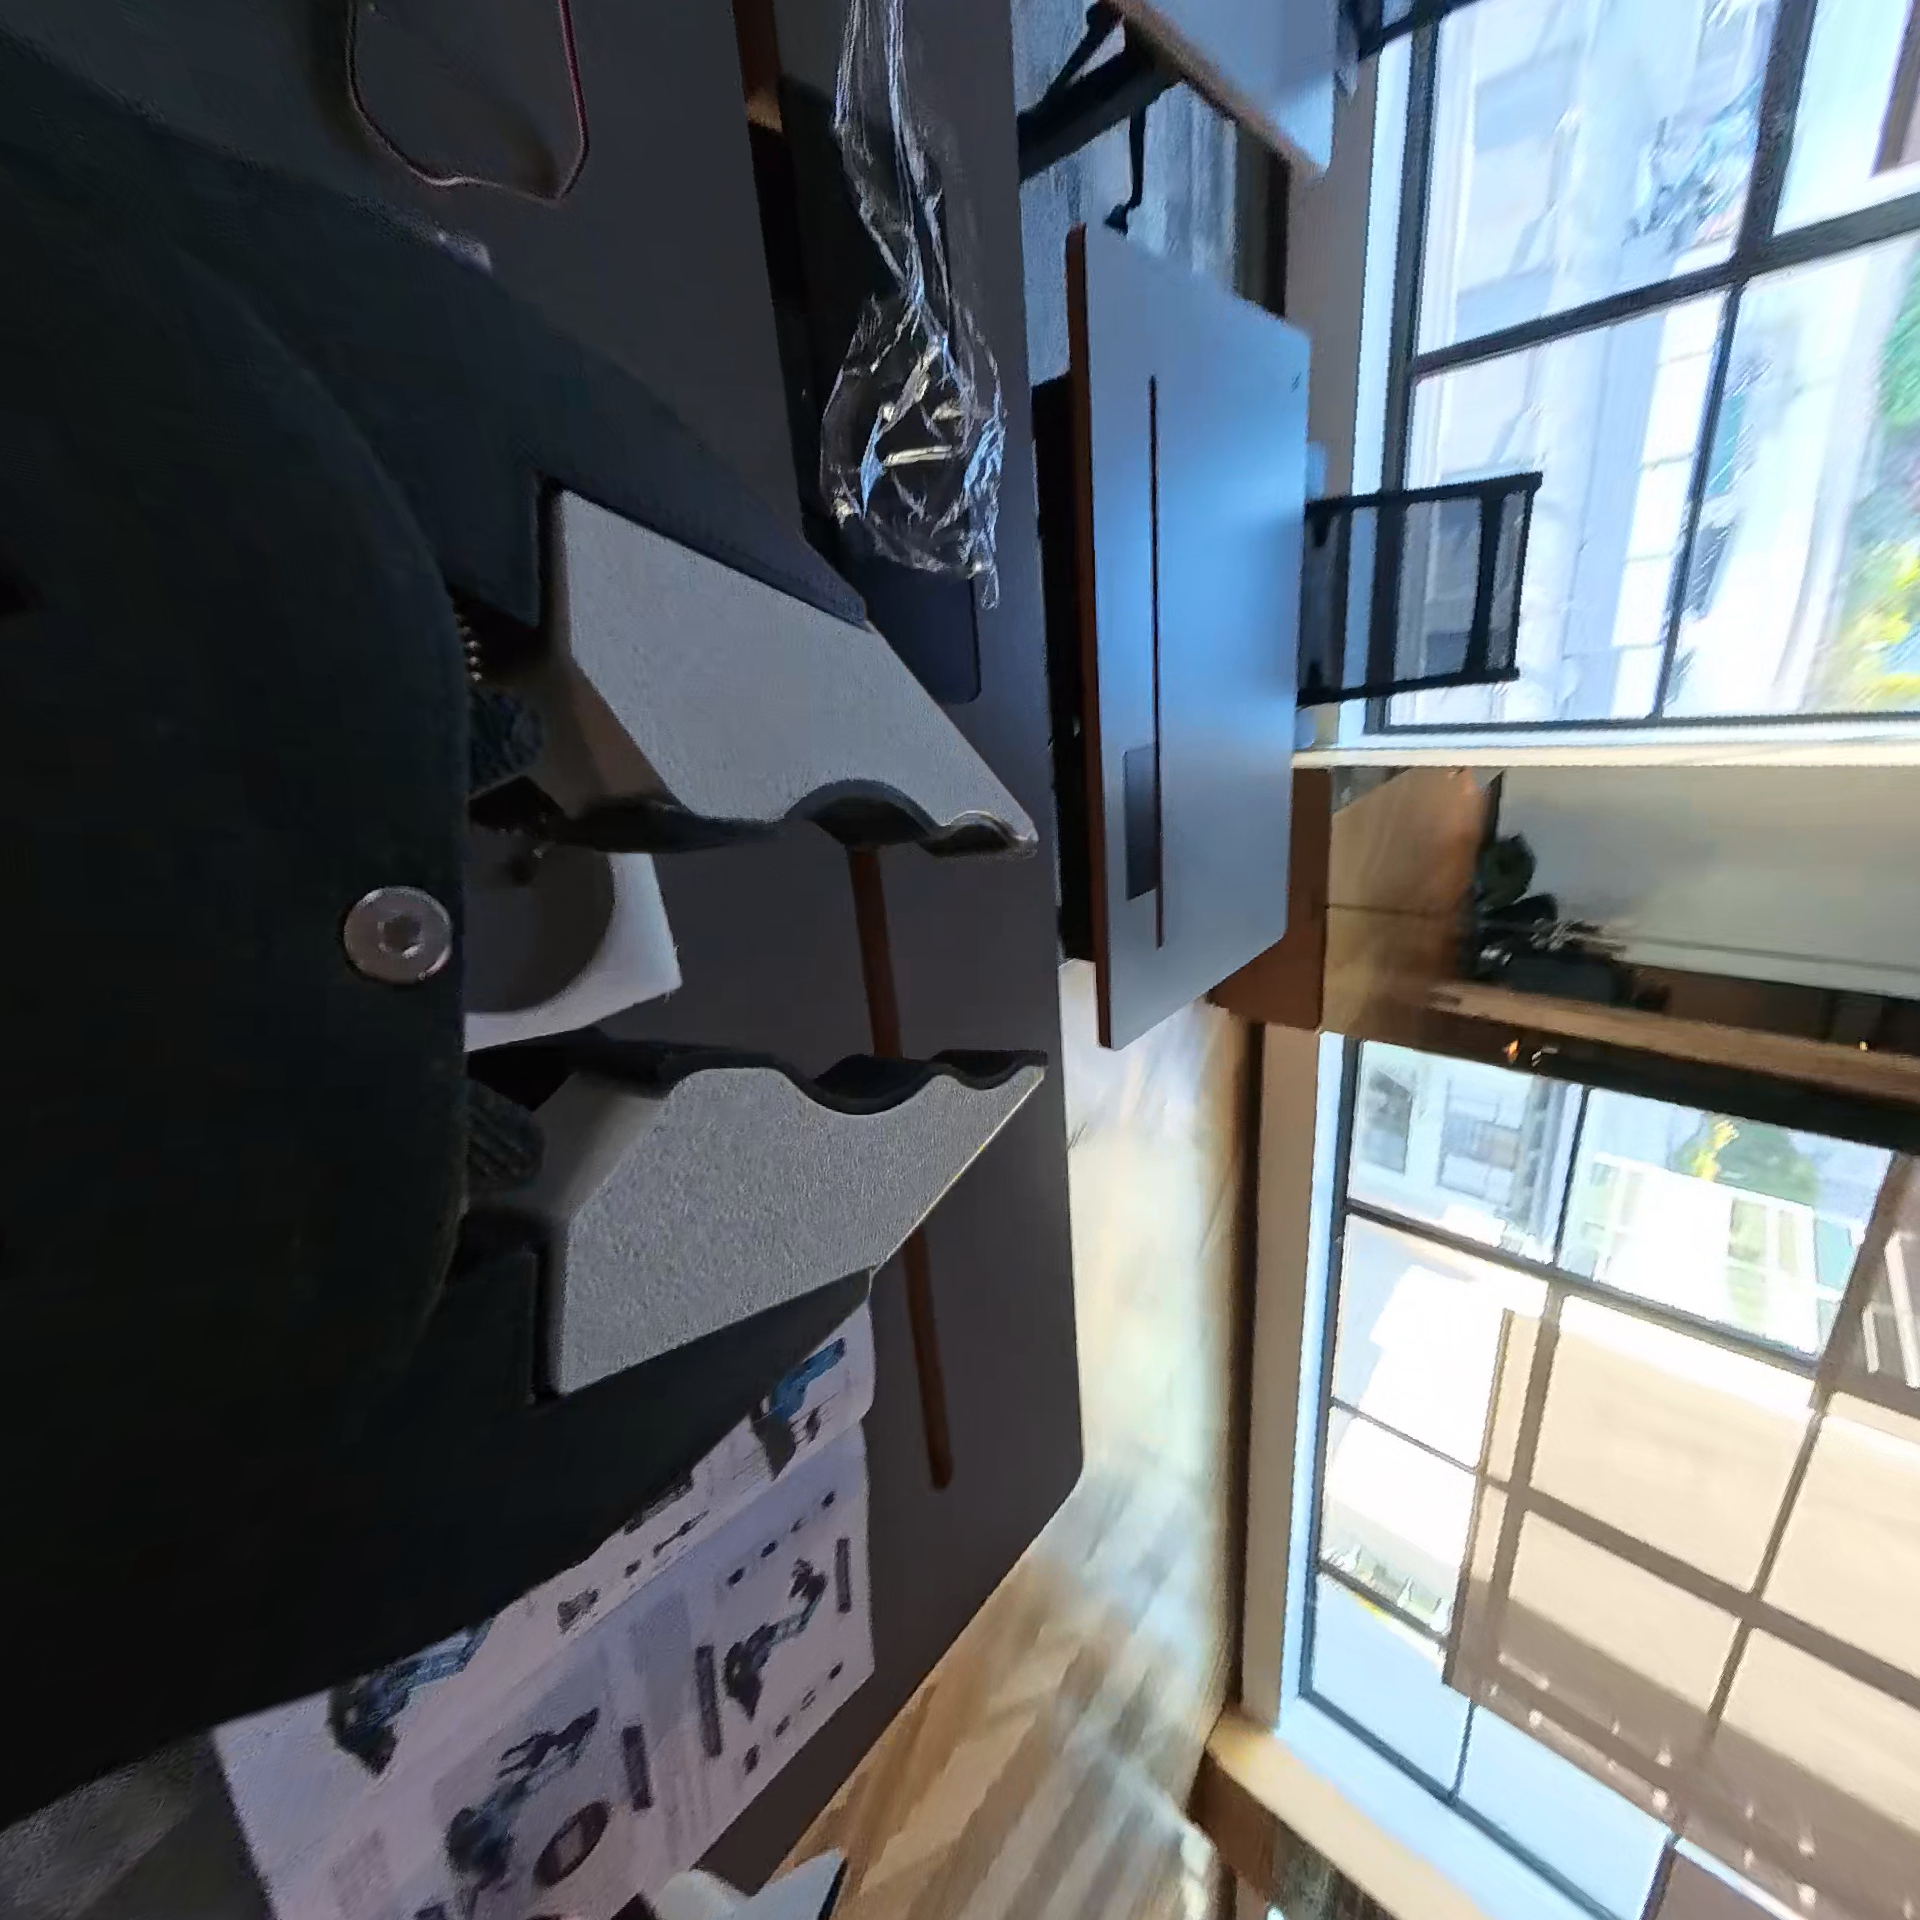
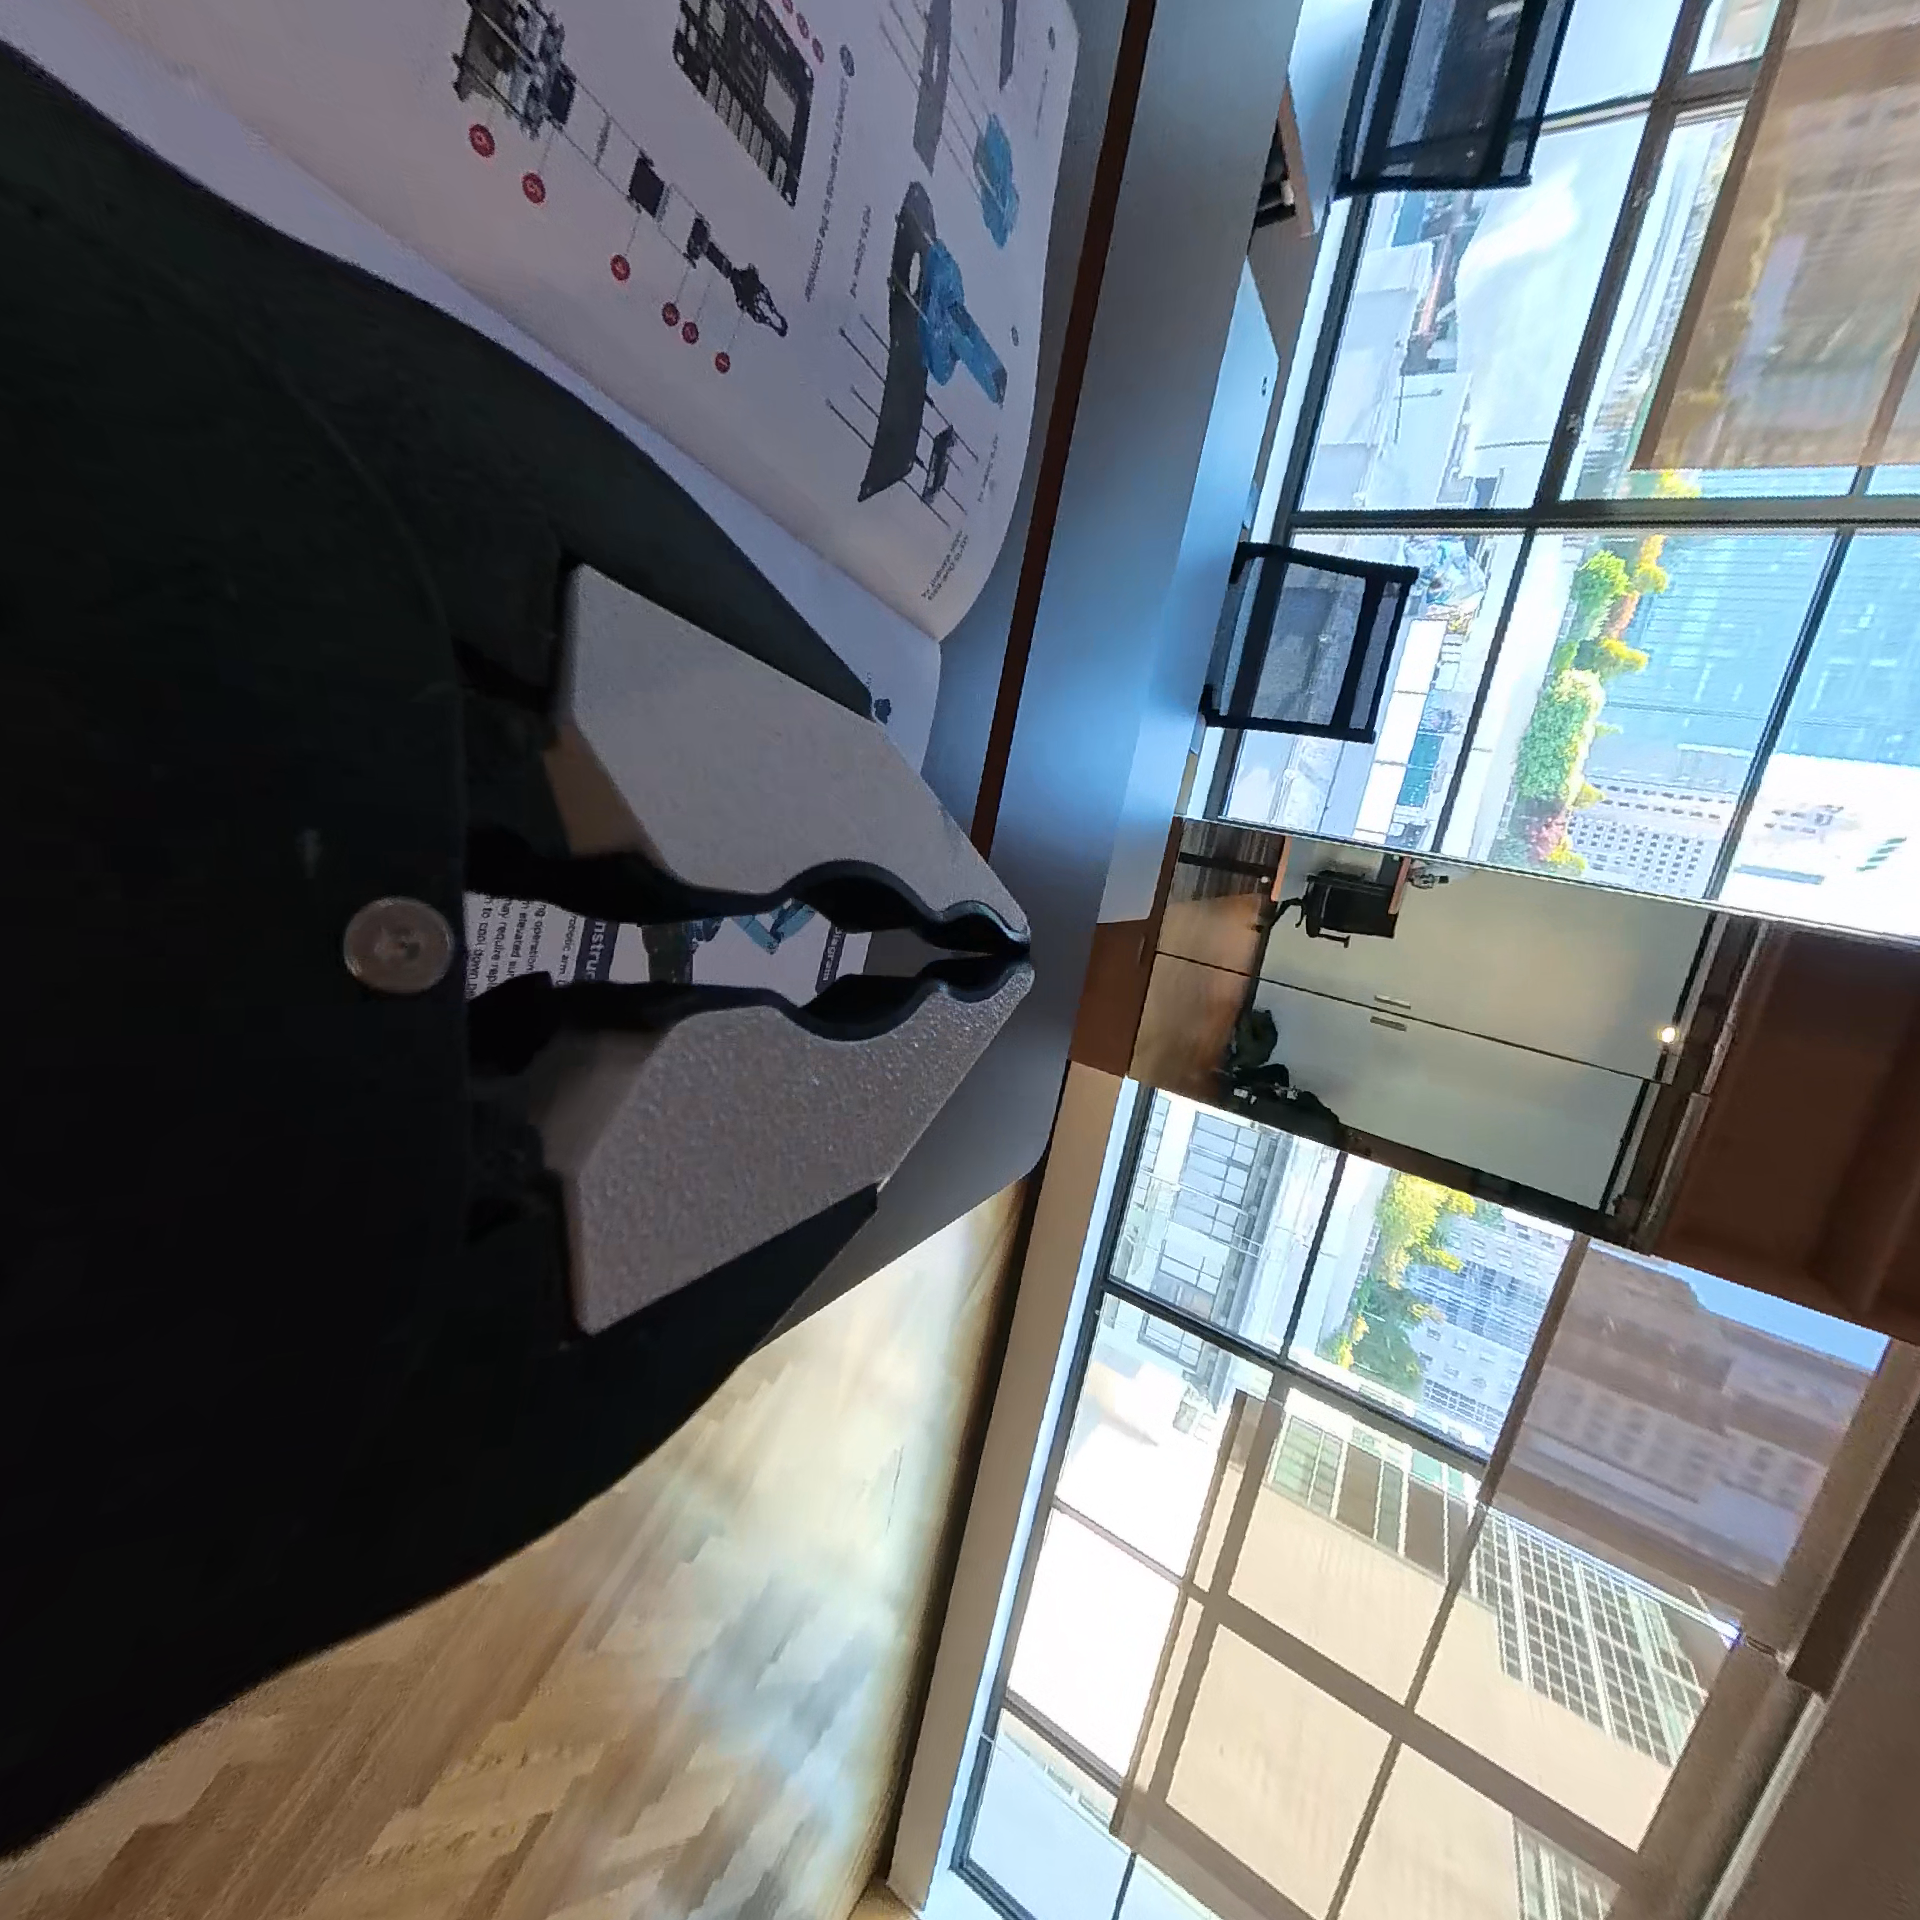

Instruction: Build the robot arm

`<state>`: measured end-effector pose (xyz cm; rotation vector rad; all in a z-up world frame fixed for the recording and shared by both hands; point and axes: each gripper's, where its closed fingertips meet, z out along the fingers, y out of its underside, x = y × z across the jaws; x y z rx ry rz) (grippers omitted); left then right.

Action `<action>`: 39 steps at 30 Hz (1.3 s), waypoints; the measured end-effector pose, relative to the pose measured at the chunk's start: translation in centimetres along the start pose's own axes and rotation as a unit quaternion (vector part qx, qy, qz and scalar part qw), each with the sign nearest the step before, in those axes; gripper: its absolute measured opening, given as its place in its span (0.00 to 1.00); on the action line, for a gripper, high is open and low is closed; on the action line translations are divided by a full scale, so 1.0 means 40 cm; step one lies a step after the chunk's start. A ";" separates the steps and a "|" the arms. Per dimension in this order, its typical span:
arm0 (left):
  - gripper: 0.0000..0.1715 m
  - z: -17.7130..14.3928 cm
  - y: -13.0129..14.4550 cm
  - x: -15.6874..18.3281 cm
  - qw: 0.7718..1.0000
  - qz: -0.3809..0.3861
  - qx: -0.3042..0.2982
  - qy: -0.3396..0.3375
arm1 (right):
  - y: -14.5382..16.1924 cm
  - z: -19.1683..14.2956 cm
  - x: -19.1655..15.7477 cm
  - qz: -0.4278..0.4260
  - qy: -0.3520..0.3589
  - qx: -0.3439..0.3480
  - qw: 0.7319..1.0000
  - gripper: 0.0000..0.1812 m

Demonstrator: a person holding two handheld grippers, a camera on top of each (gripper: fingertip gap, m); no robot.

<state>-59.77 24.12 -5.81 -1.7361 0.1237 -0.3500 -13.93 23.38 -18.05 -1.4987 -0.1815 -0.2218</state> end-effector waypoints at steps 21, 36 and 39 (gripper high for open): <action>0.12 0.027 0.043 -0.112 0.996 -0.048 0.027 -0.071 | 0.029 -0.063 0.261 0.038 0.174 -0.041 0.983 0.00; 0.15 0.014 0.031 -0.121 0.994 -0.049 0.053 -0.083 | 0.070 -0.057 0.271 0.054 0.154 -0.065 0.984 0.00; 0.14 0.012 0.028 -0.120 0.994 -0.050 0.054 -0.082 | 0.074 -0.055 0.267 0.050 0.149 -0.069 0.985 0.00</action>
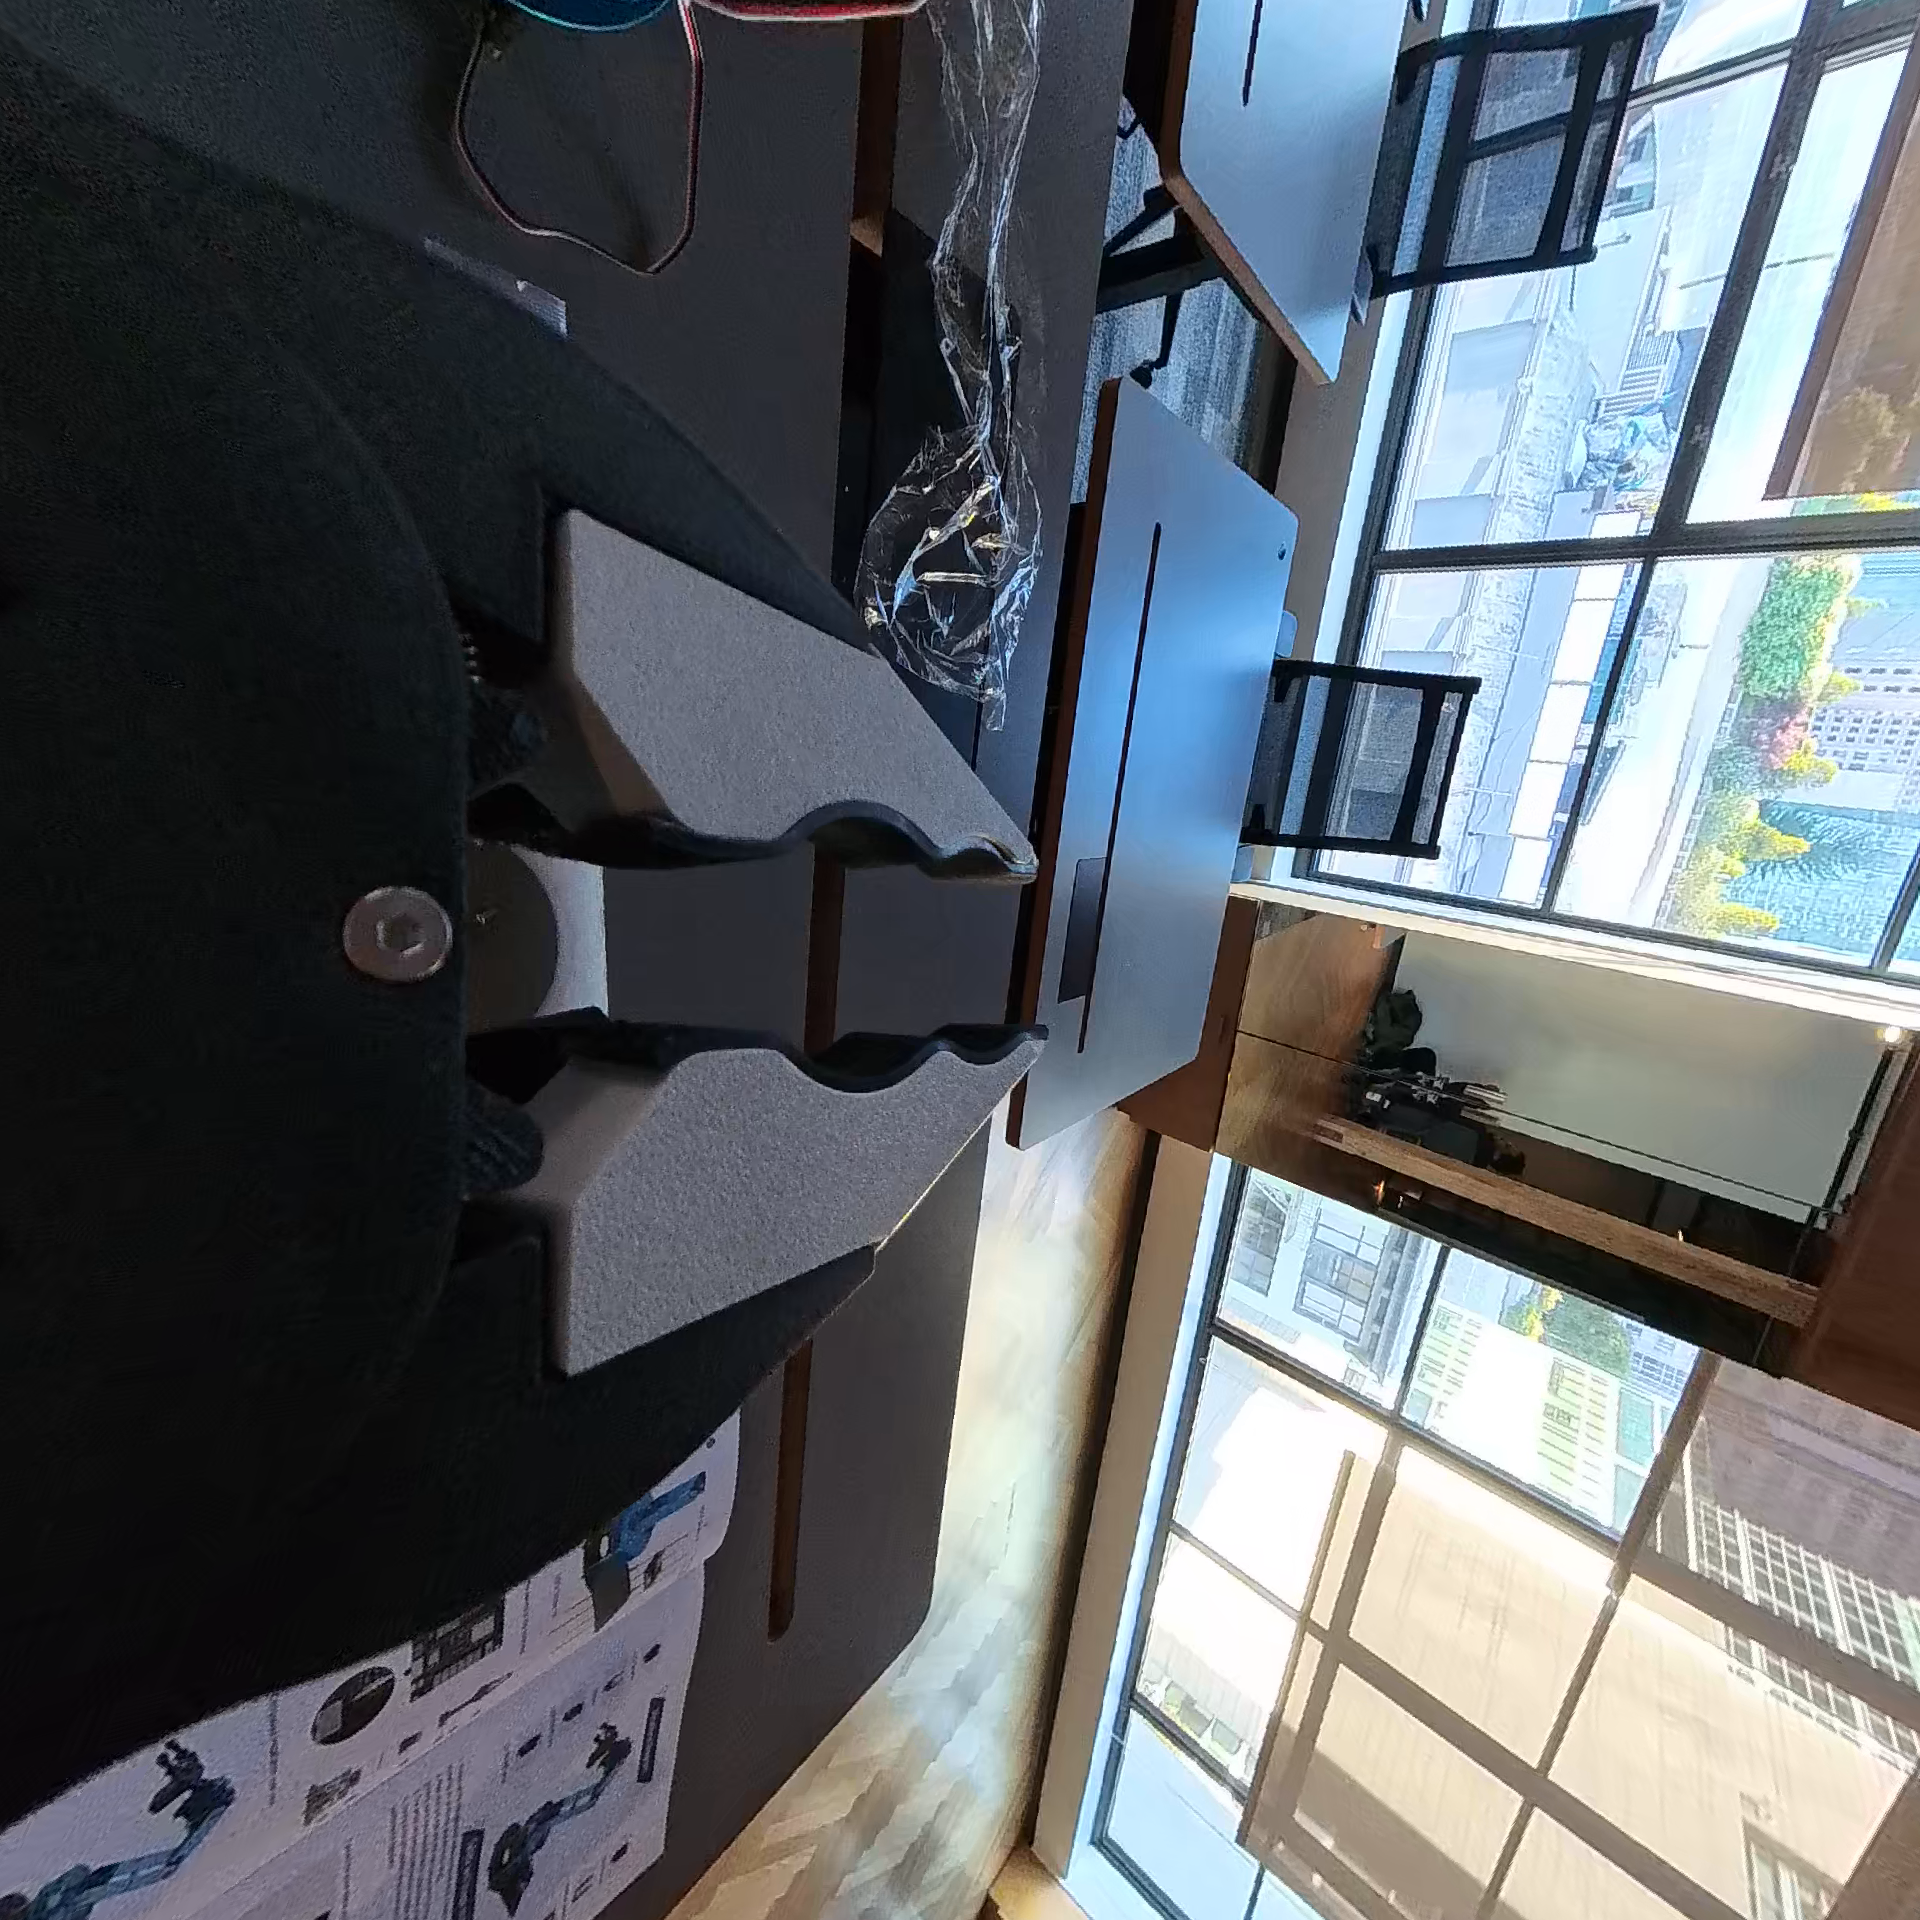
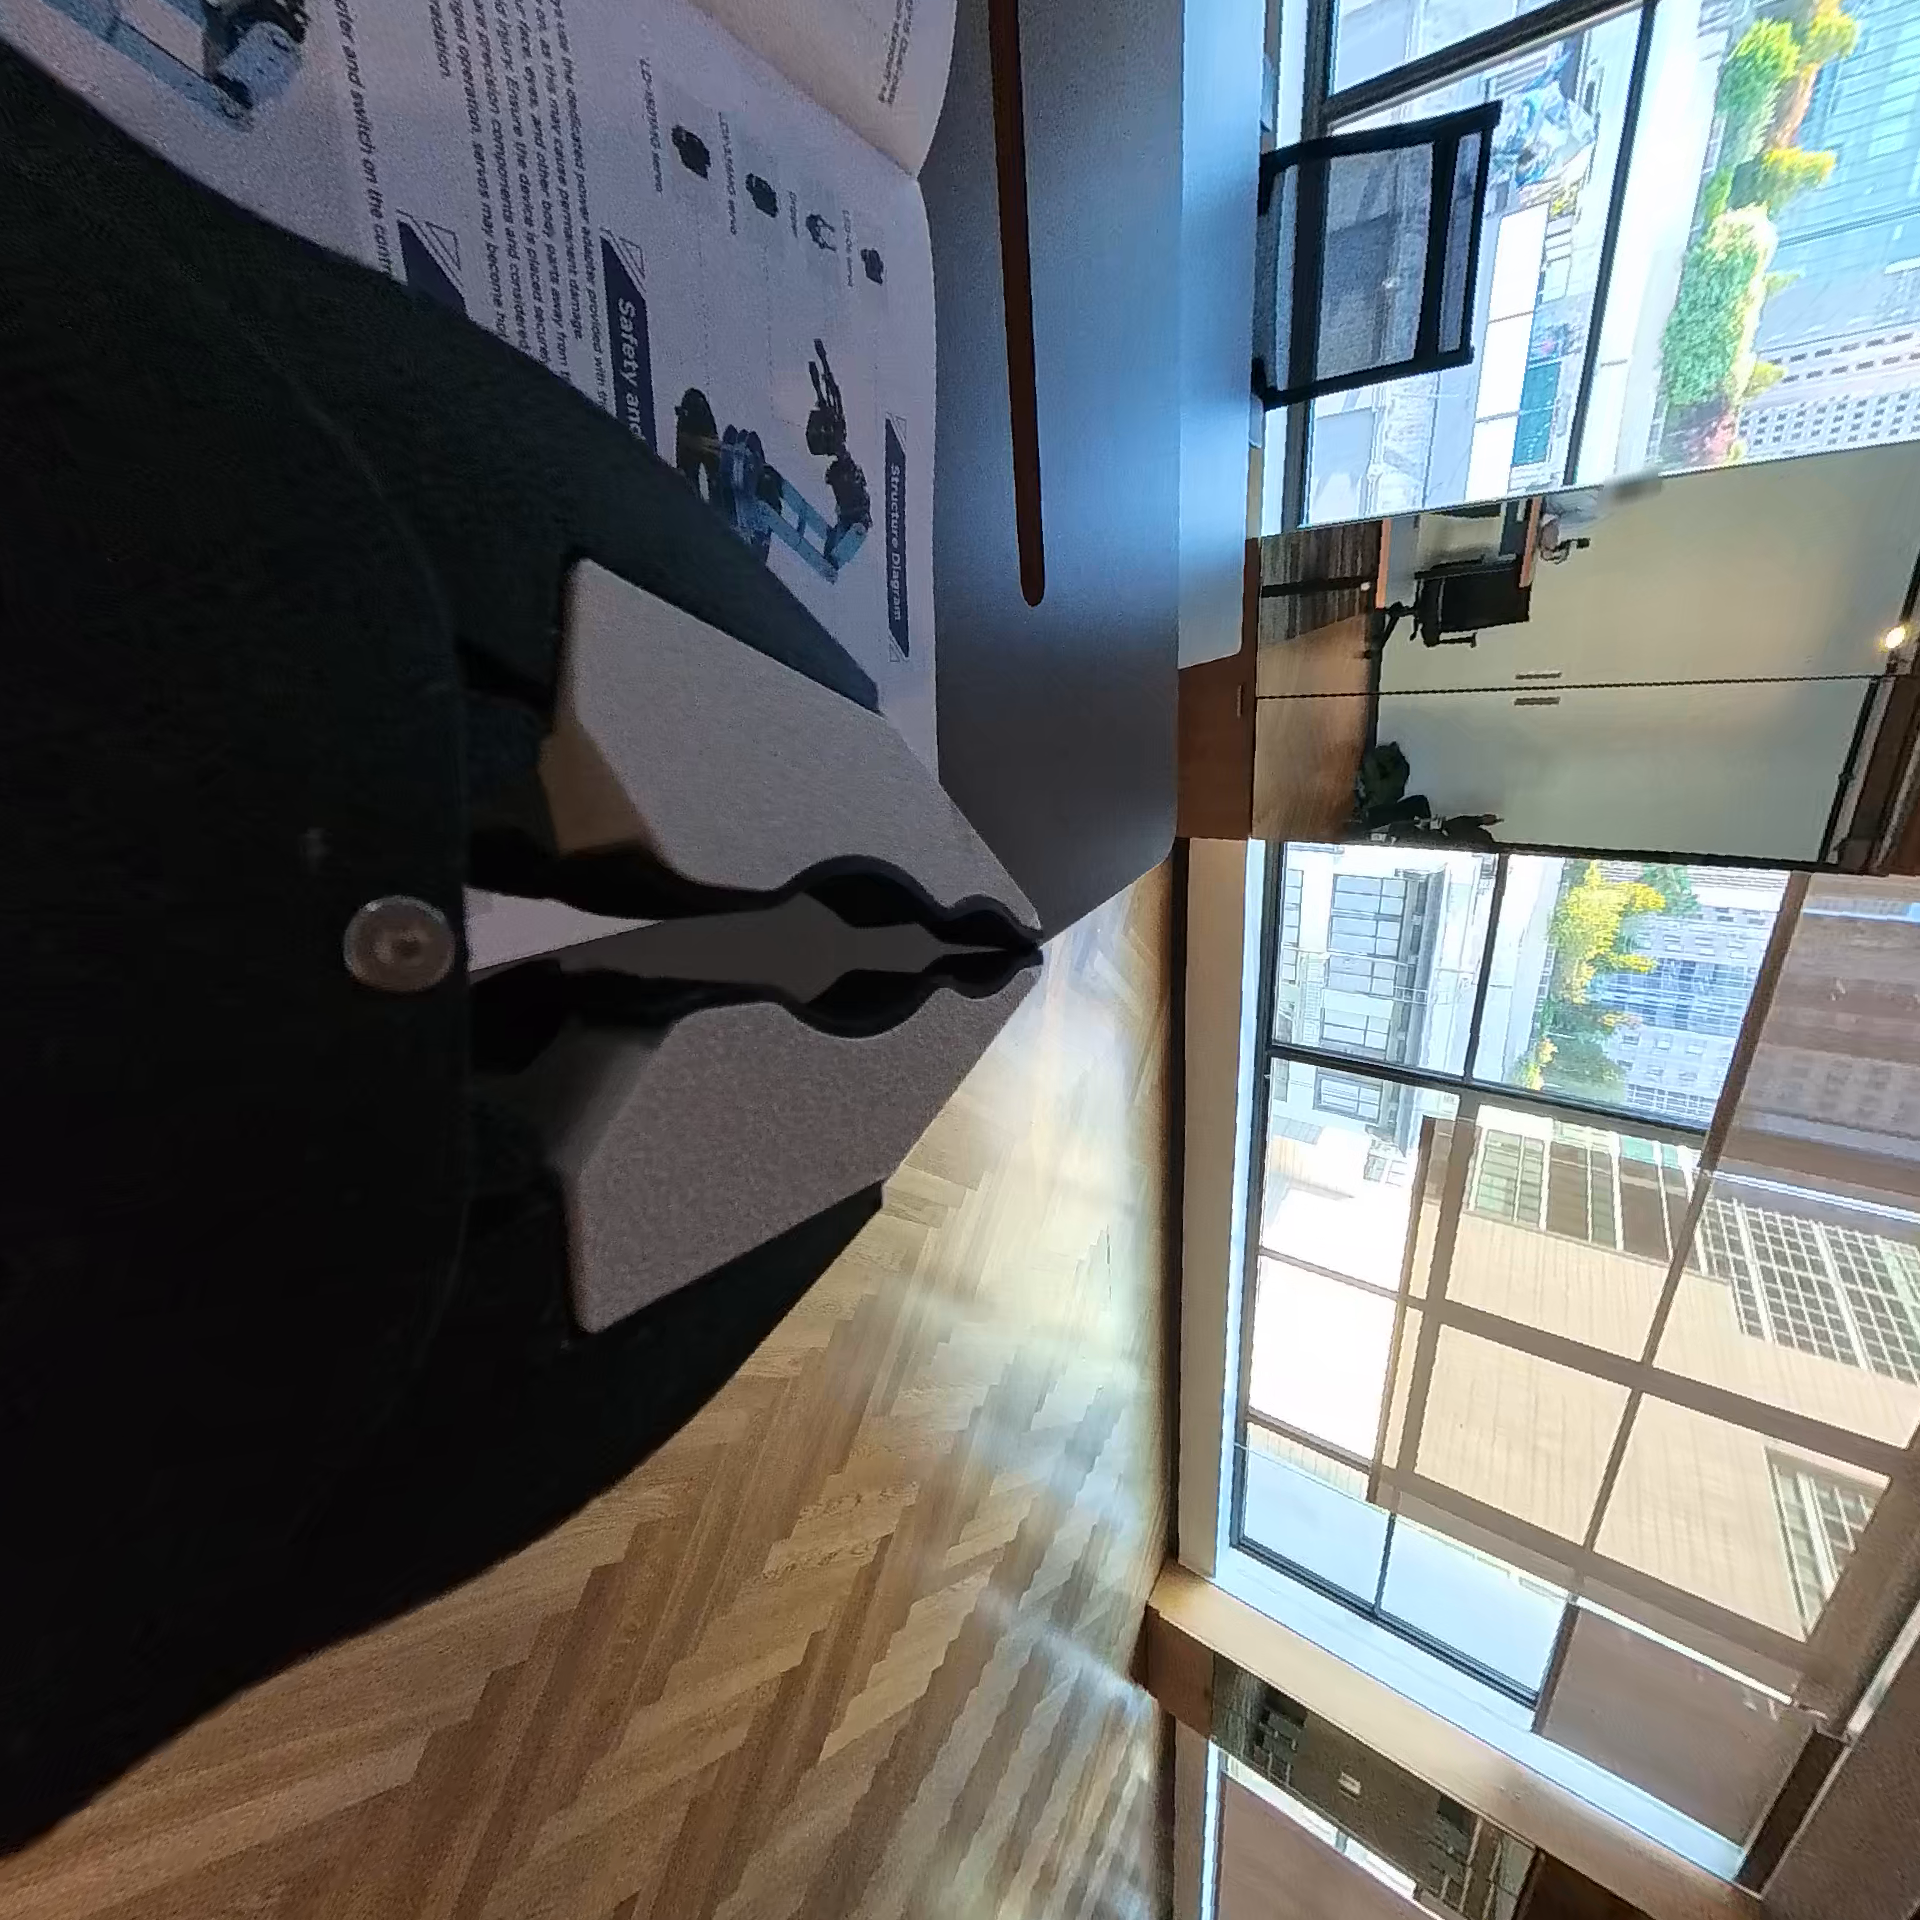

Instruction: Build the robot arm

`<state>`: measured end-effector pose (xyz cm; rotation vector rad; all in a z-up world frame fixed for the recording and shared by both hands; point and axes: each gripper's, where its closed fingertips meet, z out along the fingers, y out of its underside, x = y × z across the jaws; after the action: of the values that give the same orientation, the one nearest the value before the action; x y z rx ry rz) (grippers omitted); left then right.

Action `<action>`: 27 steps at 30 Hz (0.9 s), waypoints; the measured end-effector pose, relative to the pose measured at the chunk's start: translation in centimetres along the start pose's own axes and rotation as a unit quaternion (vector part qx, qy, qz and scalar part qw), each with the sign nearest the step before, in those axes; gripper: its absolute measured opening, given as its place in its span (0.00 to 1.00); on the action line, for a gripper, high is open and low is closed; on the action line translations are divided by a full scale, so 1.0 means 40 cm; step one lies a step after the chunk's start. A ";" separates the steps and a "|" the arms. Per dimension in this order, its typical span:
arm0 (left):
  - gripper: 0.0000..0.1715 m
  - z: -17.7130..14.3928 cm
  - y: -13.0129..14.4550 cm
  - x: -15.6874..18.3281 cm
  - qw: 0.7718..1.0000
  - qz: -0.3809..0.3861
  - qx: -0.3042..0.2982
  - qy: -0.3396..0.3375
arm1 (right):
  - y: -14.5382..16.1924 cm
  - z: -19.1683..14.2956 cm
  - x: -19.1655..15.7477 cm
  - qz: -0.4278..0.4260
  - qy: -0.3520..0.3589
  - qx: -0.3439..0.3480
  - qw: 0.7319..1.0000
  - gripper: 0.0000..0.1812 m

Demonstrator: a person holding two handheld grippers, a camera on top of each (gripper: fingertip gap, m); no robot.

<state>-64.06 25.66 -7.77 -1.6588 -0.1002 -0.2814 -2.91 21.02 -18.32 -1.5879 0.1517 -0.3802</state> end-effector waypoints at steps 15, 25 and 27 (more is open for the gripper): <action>0.15 0.003 0.008 0.011 1.000 0.000 -0.009 0.010 | 0.009 0.004 -0.028 -0.027 -0.025 -0.006 0.999 0.01; 0.15 0.003 0.008 0.015 1.000 0.000 -0.009 0.013 | 0.008 0.004 -0.030 -0.037 -0.028 -0.005 0.999 0.02; 0.15 0.002 0.008 0.016 1.000 0.000 -0.009 0.014 | 0.009 0.005 -0.031 -0.038 -0.028 -0.007 0.999 0.02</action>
<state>-63.37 25.66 -7.91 -1.6718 -0.0768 -0.3047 -3.95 21.59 -18.88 -1.6190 0.0505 -0.3947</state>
